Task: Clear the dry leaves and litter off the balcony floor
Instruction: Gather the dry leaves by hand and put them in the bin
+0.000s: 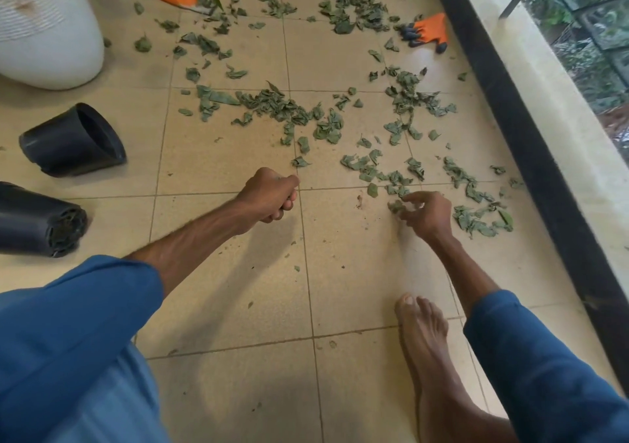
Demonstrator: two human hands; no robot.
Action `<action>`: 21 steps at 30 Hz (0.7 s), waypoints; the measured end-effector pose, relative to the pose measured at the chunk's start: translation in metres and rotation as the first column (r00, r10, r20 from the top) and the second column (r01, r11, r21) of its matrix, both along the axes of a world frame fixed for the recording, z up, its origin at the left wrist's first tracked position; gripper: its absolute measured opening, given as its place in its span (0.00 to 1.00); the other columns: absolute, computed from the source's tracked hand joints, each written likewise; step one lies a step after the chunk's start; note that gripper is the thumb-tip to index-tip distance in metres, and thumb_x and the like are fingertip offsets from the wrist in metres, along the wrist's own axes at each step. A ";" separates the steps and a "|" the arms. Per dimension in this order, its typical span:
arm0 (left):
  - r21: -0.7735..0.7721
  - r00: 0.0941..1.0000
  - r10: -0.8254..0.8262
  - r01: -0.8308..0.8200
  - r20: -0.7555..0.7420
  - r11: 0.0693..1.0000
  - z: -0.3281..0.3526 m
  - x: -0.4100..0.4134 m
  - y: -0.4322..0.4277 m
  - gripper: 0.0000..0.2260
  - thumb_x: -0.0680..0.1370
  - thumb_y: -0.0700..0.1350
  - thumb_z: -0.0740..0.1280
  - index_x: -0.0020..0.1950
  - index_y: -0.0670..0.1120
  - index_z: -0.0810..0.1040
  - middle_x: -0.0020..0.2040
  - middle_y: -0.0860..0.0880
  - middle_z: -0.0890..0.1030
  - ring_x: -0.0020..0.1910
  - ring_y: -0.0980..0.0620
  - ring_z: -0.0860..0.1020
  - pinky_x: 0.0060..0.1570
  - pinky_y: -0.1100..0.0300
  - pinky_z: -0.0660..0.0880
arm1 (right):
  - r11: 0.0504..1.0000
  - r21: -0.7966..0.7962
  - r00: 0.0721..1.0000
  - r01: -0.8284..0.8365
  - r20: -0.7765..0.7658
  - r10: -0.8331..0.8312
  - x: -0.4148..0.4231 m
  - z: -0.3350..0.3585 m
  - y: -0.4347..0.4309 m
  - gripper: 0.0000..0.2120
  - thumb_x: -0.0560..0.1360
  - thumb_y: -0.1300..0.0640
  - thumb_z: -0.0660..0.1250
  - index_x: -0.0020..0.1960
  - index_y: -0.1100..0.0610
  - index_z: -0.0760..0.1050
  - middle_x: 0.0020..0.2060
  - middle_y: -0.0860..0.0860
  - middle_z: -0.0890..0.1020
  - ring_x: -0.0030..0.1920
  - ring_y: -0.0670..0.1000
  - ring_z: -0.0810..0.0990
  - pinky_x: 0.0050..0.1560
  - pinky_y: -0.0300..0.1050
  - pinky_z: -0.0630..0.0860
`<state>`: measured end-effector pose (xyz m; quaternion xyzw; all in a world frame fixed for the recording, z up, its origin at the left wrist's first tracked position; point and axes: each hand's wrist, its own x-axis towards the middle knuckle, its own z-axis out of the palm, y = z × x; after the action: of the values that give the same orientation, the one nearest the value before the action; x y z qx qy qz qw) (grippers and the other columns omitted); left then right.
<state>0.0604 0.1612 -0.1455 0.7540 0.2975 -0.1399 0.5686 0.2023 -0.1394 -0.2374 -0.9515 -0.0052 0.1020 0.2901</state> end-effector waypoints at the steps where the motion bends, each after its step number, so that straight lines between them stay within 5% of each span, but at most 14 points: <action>1: -0.004 1.000 -0.014 0.014 -0.003 1.000 0.000 0.000 -0.001 0.15 0.83 0.49 0.63 0.36 0.48 0.76 0.27 0.52 0.74 0.23 0.54 0.68 0.29 0.62 0.63 | 1.000 -0.009 1.000 -0.012 -0.023 0.012 0.004 0.000 0.003 0.18 0.70 0.68 0.78 0.59 0.62 0.83 0.58 0.60 0.83 0.47 0.60 0.86 0.47 0.57 0.84; 4: -0.013 0.999 -0.047 0.047 -0.015 0.999 -0.002 0.001 -0.001 0.15 0.83 0.49 0.63 0.37 0.47 0.76 0.27 0.52 0.74 0.22 0.55 0.68 0.29 0.62 0.63 | 0.994 -0.088 0.995 -0.065 -0.077 0.058 0.007 -0.008 0.013 0.21 0.69 0.66 0.79 0.62 0.63 0.81 0.56 0.59 0.84 0.49 0.56 0.84 0.54 0.51 0.82; 6: -0.020 0.998 -0.061 0.060 -0.021 0.998 -0.003 0.002 -0.001 0.16 0.84 0.49 0.62 0.37 0.47 0.76 0.28 0.52 0.74 0.22 0.55 0.67 0.29 0.62 0.63 | 0.990 -0.131 0.997 -0.050 -0.071 0.041 0.003 -0.012 0.018 0.16 0.72 0.64 0.77 0.59 0.61 0.82 0.52 0.59 0.85 0.46 0.55 0.82 0.50 0.46 0.81; 10: -0.022 0.995 -0.092 0.092 -0.038 0.996 -0.006 0.004 -0.001 0.16 0.84 0.50 0.62 0.38 0.47 0.76 0.29 0.51 0.74 0.22 0.55 0.68 0.28 0.63 0.63 | 0.971 -0.231 0.999 -0.054 -0.012 0.053 -0.006 -0.020 0.016 0.13 0.73 0.59 0.77 0.58 0.56 0.83 0.51 0.57 0.86 0.48 0.58 0.84 0.48 0.51 0.83; 21: -0.035 0.988 -0.138 0.136 -0.070 0.990 -0.007 0.003 -0.001 0.17 0.84 0.51 0.62 0.37 0.48 0.76 0.28 0.53 0.74 0.22 0.56 0.68 0.28 0.64 0.63 | 0.985 -0.124 0.992 -0.123 -0.019 0.122 0.009 -0.008 0.022 0.08 0.70 0.66 0.78 0.49 0.60 0.87 0.47 0.56 0.87 0.43 0.54 0.85 0.48 0.48 0.83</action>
<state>0.0636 0.1601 -0.1528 0.7586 0.2632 -0.2100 0.5578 0.2109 -0.1176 -0.2456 -0.9652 -0.0557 0.1252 0.2229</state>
